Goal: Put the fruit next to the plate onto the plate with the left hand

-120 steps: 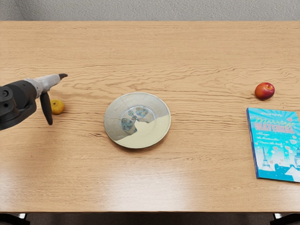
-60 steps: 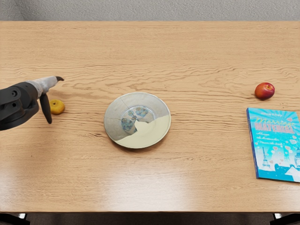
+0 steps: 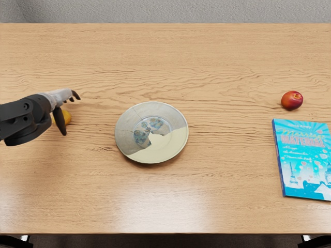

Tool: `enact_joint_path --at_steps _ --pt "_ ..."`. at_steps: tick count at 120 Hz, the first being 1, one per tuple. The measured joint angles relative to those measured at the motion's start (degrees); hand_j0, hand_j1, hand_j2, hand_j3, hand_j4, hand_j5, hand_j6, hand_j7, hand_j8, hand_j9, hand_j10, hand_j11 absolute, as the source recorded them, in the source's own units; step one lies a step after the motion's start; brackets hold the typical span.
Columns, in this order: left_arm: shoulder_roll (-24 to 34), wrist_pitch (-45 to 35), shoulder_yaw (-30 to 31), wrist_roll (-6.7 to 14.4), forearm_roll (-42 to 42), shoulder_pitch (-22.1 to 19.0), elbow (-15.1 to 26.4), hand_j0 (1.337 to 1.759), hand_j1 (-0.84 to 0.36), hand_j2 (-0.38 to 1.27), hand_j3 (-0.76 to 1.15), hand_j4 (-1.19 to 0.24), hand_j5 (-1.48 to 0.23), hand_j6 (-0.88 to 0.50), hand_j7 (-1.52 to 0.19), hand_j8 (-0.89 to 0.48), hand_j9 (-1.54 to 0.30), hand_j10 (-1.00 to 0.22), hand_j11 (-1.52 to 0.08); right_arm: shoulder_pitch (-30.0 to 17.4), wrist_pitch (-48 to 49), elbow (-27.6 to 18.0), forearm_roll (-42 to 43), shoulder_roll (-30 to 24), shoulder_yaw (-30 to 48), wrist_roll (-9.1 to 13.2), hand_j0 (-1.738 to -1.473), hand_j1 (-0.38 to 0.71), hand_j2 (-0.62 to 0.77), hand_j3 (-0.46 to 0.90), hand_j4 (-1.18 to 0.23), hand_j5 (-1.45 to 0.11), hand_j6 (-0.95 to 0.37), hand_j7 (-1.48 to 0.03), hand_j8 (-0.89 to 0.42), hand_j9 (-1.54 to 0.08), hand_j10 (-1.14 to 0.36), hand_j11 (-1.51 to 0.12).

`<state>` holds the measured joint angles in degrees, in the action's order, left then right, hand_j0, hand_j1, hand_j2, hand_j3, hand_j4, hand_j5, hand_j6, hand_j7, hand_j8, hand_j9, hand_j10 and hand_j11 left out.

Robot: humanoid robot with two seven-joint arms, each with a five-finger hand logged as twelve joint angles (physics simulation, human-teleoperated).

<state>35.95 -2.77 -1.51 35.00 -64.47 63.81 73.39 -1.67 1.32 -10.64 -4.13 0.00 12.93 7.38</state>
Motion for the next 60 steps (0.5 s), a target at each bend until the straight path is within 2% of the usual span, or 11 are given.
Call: enact_joint_path --at_steps 60 --pt "-0.2 0.0 0.5 0.0 -0.3 0.1 -2.8 1.658 0.0 0.06 0.0 -0.3 -0.38 -0.3 -0.38 -0.3 -0.38 -0.3 -0.38 0.0 0.0 0.0 0.0 0.0 0.0 0.0 -1.658 -0.32 -0.01 0.0 -0.03 -0.03 -0.03 -0.03 -0.03 -0.03 -0.03 -0.03"
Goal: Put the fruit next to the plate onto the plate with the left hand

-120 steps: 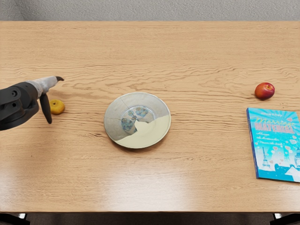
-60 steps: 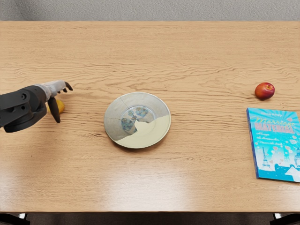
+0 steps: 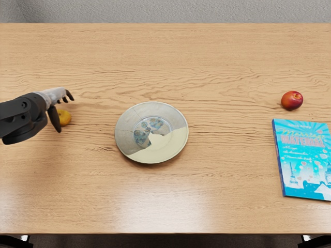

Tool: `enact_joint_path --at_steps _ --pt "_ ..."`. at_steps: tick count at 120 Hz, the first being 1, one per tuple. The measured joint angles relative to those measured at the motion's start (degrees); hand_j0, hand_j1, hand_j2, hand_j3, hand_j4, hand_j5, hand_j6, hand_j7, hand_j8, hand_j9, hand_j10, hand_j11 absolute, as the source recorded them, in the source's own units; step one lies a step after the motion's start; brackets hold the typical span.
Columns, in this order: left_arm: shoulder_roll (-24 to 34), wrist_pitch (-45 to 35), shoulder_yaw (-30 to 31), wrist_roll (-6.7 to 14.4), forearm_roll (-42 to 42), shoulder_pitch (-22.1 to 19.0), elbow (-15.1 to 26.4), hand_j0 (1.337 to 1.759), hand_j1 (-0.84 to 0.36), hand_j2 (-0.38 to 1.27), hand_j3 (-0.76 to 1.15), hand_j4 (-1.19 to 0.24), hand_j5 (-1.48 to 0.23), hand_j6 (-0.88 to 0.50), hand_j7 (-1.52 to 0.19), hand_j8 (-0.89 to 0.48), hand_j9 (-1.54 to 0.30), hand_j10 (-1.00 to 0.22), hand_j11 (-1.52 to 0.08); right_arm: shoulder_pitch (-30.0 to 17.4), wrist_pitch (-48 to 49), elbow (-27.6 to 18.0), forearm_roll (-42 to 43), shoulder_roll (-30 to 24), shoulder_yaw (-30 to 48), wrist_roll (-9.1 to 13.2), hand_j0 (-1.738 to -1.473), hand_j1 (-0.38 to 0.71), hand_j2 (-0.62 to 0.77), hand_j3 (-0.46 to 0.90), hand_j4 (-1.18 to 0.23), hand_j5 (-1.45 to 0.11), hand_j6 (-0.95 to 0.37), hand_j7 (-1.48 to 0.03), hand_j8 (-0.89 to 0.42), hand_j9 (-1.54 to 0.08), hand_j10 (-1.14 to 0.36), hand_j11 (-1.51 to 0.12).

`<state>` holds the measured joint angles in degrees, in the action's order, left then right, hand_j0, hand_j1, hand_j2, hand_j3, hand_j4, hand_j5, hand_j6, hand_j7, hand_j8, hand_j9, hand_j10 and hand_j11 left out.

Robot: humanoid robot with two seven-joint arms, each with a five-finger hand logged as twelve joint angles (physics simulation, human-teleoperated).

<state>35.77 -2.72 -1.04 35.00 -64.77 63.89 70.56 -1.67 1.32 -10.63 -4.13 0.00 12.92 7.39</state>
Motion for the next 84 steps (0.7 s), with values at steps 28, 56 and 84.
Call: enact_joint_path --at_steps 28,56,84 --pt "0.0 0.0 0.6 0.0 0.0 -0.1 -0.2 1.658 -0.03 0.07 0.0 -0.32 -0.41 -0.32 -0.41 -0.32 -0.41 -0.32 -0.41 0.0 0.0 0.0 0.0 0.0 0.0 0.0 -1.658 -0.32 -0.01 0.0 -0.03 -0.04 -0.03 -0.04 -0.03 -0.04 -0.03 -0.04" --pt "0.0 0.0 0.7 0.0 -0.1 -0.1 -0.2 1.658 -0.06 0.07 0.0 -0.34 -0.44 -0.35 -0.44 -0.35 -0.44 -0.34 -0.44 0.0 0.0 0.0 0.0 0.0 0.0 0.0 -1.658 -0.32 -0.01 0.0 -0.03 -0.04 -0.03 -0.04 -0.03 -0.04 -0.03 -0.04" --pt "-1.0 -0.1 0.7 0.0 -0.1 -0.4 -1.5 1.658 -0.09 0.08 0.0 -0.37 -0.48 -0.37 -0.48 -0.37 -0.48 -0.37 -0.48 0.0 0.0 0.0 0.0 0.0 0.0 0.0 -1.658 -0.32 -0.01 0.0 -0.03 -0.04 -0.03 -0.03 -0.03 -0.04 -0.03 -0.04"
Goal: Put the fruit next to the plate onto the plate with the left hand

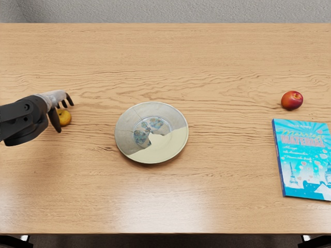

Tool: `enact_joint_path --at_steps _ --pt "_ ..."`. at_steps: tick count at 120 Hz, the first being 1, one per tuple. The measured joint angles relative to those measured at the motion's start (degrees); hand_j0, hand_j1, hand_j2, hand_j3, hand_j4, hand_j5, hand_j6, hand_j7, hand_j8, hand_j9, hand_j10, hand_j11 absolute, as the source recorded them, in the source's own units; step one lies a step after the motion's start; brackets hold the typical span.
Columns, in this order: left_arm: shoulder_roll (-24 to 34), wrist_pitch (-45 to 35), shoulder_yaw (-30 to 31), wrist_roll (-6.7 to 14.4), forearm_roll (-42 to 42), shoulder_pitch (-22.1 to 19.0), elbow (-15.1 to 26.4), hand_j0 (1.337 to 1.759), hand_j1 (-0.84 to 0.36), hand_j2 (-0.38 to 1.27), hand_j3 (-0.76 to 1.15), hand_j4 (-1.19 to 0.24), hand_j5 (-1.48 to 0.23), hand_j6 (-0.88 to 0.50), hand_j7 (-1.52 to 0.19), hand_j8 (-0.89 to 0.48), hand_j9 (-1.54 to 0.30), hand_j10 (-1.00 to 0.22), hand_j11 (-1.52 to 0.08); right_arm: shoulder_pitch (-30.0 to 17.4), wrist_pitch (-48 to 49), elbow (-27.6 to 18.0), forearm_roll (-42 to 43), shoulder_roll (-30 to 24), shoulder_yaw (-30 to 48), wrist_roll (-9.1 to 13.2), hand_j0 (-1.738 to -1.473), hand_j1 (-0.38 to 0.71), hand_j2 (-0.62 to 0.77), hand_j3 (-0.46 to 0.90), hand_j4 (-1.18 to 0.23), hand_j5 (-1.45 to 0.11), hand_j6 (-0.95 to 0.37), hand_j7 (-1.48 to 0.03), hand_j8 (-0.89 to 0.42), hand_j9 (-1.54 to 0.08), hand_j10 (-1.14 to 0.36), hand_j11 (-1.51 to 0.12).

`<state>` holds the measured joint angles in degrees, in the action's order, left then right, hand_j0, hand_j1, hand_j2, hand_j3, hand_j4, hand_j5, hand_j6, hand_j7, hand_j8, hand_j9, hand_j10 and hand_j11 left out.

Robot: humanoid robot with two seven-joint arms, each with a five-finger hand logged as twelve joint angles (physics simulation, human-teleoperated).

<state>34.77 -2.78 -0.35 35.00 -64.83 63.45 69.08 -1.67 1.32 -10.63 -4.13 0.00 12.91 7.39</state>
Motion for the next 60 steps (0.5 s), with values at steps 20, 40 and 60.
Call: enact_joint_path --at_steps 20,40,60 --pt "-0.7 0.0 0.0 0.0 0.0 0.0 -0.8 1.658 -0.11 0.08 0.0 -0.39 -0.5 -0.39 -0.5 -0.39 -0.5 -0.39 -0.5 0.0 0.0 0.0 0.0 0.0 0.0 0.0 -1.658 -0.32 -0.01 0.0 -0.03 -0.04 -0.03 -0.04 -0.03 -0.04 -0.03 -0.04" --pt "-0.8 0.0 0.0 0.0 0.0 0.1 -1.0 1.658 -0.13 0.08 0.0 -0.4 -0.52 -0.4 -0.52 -0.4 -0.52 -0.4 -0.52 0.0 0.0 0.0 0.0 0.0 -0.1 0.0 -1.658 -0.32 -0.01 0.0 -0.03 -0.04 -0.03 -0.04 -0.03 -0.04 -0.03 -0.04" --pt "-0.8 0.1 0.0 0.0 0.0 0.1 -1.0 1.658 -0.15 0.09 0.0 -0.42 -0.54 -0.42 -0.54 -0.42 -0.54 -0.42 -0.54 0.0 0.0 0.0 0.0 0.0 -0.1 0.0 -1.658 -0.32 -0.01 0.0 -0.03 -0.03 -0.03 -0.03 -0.03 -0.03 -0.03 -0.03"
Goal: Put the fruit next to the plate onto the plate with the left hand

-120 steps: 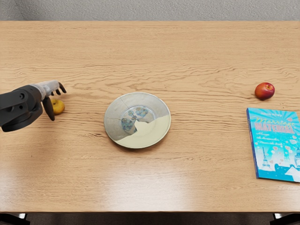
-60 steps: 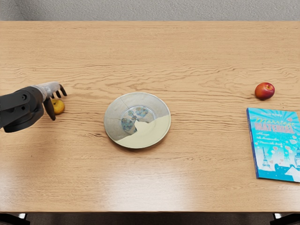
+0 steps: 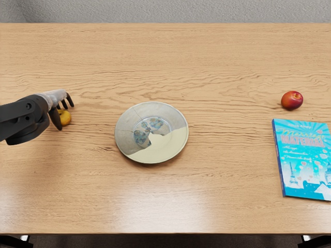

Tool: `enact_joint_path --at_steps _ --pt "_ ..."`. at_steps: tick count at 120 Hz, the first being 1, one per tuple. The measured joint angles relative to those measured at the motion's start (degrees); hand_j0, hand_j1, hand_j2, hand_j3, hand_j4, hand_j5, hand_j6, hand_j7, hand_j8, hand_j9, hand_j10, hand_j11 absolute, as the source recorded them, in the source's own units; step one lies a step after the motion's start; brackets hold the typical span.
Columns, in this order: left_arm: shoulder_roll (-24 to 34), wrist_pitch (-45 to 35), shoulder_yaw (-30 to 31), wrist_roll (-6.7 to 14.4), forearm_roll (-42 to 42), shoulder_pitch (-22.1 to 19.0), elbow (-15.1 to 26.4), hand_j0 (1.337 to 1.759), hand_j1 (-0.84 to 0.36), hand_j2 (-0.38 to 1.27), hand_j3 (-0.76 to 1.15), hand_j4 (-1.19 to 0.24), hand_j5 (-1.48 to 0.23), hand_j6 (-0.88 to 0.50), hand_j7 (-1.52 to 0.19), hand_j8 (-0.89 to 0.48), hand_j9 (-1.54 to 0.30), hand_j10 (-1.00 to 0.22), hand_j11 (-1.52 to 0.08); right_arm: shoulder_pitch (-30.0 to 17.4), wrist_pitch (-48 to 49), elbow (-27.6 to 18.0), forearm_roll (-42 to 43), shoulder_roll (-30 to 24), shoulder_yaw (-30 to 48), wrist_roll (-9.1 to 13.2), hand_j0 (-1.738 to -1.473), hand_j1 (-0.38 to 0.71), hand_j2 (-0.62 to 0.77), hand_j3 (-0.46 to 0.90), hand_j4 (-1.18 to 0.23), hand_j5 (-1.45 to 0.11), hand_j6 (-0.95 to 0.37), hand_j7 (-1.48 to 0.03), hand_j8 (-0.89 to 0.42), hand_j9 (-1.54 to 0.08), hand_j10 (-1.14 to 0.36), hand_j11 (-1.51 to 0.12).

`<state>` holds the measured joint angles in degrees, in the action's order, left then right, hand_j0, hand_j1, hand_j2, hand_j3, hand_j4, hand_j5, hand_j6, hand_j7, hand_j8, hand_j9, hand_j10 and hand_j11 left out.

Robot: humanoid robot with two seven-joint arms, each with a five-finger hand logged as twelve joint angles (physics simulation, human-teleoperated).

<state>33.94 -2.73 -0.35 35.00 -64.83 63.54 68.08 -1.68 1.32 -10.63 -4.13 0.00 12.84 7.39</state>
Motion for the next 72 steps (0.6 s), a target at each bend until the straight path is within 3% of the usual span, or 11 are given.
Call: enact_joint_path --at_steps 72 --pt "0.1 0.0 -0.1 0.0 0.0 0.0 0.5 1.657 -0.2 0.12 0.0 -0.47 -0.62 -0.47 -0.62 -0.47 -0.62 -0.47 -0.62 -0.1 0.0 0.0 0.0 0.0 0.0 0.0 -1.658 -0.32 -0.01 0.0 -0.03 -0.03 -0.03 -0.03 -0.03 -0.03 -0.03 -0.03"
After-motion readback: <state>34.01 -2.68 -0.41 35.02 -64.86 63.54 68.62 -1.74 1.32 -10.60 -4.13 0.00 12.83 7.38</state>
